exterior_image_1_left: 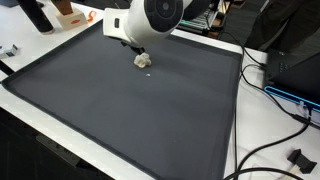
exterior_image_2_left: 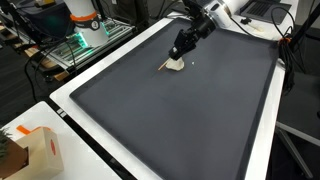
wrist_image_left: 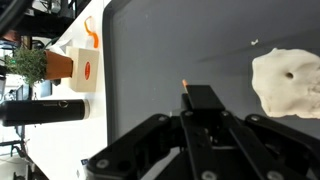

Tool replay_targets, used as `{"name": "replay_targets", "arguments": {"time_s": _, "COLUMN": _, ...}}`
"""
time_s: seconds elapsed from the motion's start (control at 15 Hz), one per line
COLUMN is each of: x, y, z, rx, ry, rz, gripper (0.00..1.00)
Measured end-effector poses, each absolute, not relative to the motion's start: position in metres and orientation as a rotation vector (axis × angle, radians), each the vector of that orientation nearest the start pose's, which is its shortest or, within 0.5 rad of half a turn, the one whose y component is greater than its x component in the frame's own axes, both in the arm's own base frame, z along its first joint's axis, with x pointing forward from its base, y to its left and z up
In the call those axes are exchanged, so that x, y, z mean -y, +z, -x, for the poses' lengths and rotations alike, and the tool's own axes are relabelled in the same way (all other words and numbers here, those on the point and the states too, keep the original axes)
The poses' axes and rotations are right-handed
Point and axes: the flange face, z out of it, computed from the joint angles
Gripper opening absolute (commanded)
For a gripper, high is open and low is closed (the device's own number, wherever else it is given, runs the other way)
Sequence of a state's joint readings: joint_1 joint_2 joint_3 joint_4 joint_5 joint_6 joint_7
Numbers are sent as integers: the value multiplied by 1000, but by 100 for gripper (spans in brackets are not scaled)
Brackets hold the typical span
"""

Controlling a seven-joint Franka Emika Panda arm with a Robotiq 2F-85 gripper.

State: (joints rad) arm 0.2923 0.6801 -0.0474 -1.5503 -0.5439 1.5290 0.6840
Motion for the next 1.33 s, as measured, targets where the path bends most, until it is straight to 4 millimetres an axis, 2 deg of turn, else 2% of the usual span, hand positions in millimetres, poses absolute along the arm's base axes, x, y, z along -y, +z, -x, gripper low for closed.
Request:
{"name": "replay_targets", "arguments": {"time_s": 0.8, "x": -98, "y": 273, "z": -617, "rx": 51, "ry": -457, "rz": -2420, "gripper": 3}}
{"name": "replay_targets", "arguments": {"time_s": 1.33, "x": -92, "y": 296, "z": -615, "rx": -62, "ry": -513, "rz": -2613, "gripper": 3}}
